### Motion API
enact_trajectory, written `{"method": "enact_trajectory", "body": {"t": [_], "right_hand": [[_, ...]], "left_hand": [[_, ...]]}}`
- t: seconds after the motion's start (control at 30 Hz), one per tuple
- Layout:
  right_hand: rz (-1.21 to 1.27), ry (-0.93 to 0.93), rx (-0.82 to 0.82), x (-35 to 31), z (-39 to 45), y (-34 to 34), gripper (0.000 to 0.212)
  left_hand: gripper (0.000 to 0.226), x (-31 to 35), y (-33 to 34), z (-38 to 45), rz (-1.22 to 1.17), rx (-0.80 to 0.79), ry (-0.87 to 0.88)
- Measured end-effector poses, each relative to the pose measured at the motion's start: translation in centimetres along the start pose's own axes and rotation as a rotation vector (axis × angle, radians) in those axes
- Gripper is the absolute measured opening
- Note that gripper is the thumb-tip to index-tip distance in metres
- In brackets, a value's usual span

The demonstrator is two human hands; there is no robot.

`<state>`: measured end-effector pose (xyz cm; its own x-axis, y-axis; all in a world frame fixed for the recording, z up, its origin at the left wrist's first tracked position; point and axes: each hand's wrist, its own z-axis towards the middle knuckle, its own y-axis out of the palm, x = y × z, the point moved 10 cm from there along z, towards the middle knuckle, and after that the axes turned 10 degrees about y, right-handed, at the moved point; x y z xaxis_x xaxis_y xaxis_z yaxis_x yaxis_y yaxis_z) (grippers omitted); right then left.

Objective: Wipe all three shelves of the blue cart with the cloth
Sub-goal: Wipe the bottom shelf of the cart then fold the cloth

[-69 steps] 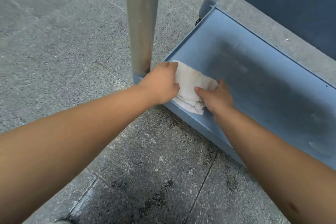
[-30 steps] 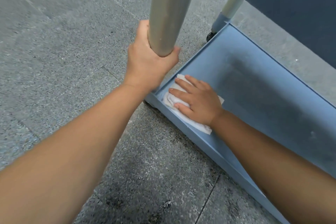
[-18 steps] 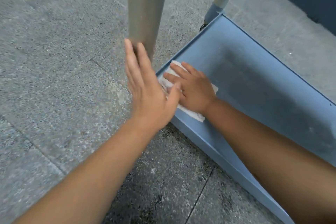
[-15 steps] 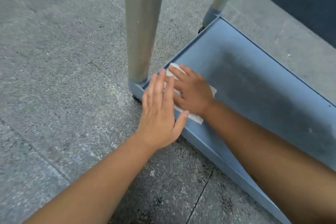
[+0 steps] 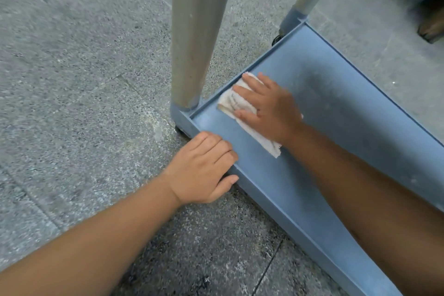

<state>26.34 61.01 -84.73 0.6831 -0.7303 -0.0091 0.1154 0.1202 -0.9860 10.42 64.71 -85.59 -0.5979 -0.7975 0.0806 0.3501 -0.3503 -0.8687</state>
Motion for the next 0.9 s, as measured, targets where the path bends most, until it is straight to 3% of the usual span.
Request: {"method": "enact_trajectory", "body": {"t": [0.1,0.23,0.4,0.53,0.63,0.8,0.9], "right_hand": [[-0.073,0.176,-0.056,4.6,2.3,0.5,0.057],[-0.208,0.219,-0.092,8.4,4.7,0.9,0.061],[-0.075,0.566,-0.101,15.4,5.5,1.2,0.058],[-0.068,0.469,-0.103,14.4,6.1,1.7,0.060],[-0.070,0.514,-0.077,14.1,5.8,1.8,0.058],[-0.093,0.525,-0.105,14.0,5.4,1.8,0.067],[-0.077,0.498,-0.052,13.7,5.3,1.7,0.059]], "left_hand": [[0.042,-0.2,0.0,0.1,0.022,0.008,0.002],[0.041,-0.3,-0.1,0.5,-0.010,-0.020,0.024],[0.041,-0.2,-0.7,0.7,-0.064,-0.073,-0.004],[0.050,-1.1,-1.1,2.5,-0.085,-0.158,-0.165],[0.059,-2.8,-0.1,5.7,-0.067,-0.255,-0.292],[0.077,-5.4,5.4,8.1,-0.075,-0.570,-0.319],[0.082,-5.4,7.4,6.8,-0.086,-0.604,-0.305]]}}
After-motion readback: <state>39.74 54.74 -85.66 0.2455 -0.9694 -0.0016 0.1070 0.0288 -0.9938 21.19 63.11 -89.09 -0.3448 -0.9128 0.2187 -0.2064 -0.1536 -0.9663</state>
